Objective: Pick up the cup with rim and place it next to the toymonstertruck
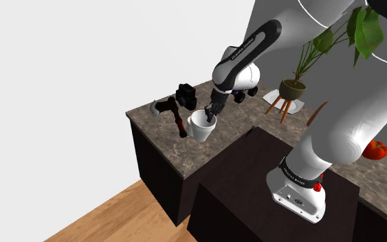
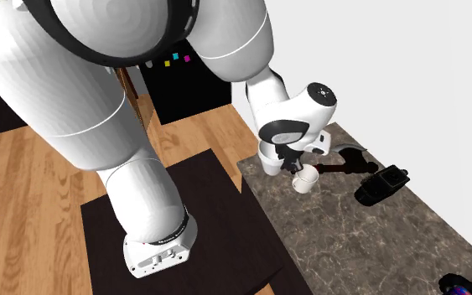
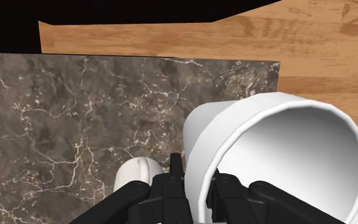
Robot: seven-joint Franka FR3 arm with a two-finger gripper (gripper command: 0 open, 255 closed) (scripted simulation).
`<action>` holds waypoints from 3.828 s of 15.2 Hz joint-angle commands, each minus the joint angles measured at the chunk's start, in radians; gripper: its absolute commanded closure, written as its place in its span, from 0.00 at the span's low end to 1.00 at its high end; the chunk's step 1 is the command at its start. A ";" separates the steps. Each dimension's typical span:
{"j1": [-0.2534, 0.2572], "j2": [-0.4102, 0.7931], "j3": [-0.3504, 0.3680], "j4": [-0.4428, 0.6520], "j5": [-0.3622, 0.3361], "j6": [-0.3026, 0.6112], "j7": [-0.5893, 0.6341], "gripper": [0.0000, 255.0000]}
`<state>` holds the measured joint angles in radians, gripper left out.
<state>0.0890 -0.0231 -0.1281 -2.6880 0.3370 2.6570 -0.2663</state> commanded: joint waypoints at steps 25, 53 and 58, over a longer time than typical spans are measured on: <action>-0.121 -0.228 -0.102 0.109 -0.201 -0.347 -0.008 1.00; -0.488 0.418 -0.400 0.894 0.004 -0.654 -0.731 1.00; -0.510 0.466 -0.389 0.906 0.029 -0.626 -0.757 1.00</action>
<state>-0.4154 0.4291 -0.5206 -1.7889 0.3586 2.0251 -1.0166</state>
